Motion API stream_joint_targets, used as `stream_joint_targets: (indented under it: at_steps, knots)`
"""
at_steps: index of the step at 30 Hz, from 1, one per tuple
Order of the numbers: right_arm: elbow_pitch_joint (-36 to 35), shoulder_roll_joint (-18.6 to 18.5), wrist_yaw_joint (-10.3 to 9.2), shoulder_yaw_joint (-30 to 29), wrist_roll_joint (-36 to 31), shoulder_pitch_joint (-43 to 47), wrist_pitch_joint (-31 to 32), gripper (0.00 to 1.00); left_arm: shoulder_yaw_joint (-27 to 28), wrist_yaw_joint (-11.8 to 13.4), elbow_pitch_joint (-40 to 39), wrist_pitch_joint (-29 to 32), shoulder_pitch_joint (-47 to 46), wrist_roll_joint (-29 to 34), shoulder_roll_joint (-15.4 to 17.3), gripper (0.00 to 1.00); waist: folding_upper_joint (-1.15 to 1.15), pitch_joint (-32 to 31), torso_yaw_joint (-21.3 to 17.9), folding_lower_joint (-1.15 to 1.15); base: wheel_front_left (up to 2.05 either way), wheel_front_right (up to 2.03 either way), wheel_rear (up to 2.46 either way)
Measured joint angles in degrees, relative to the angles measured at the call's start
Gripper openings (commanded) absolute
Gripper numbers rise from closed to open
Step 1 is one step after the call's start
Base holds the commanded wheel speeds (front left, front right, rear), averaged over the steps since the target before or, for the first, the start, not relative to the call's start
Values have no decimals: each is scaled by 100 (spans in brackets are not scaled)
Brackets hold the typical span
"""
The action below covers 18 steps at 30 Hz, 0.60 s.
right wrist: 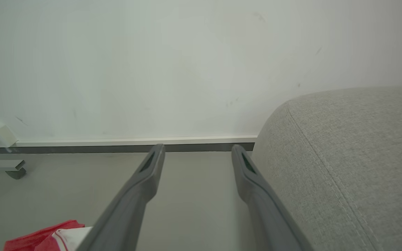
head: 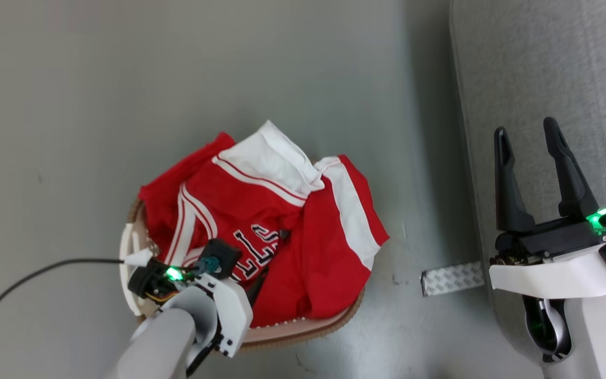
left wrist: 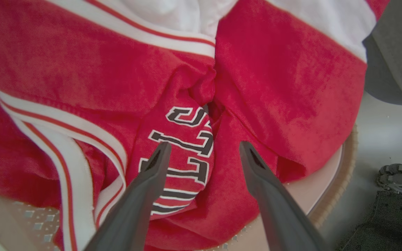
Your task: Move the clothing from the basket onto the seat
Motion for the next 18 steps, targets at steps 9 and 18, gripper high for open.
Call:
stream_joint_targets:
  at_steps: [9,18]
  knots:
    - [-356,-1,0,-130,56,-104,0,100,-283,0,890,37,-769,36,30,100,0,830,-105,0,0,0,0]
    - [-662,0,0,-201,118,-64,0,100,-310,51,1724,-200,-1228,42,-122,100,0,1280,-229,-1,0,0,0]
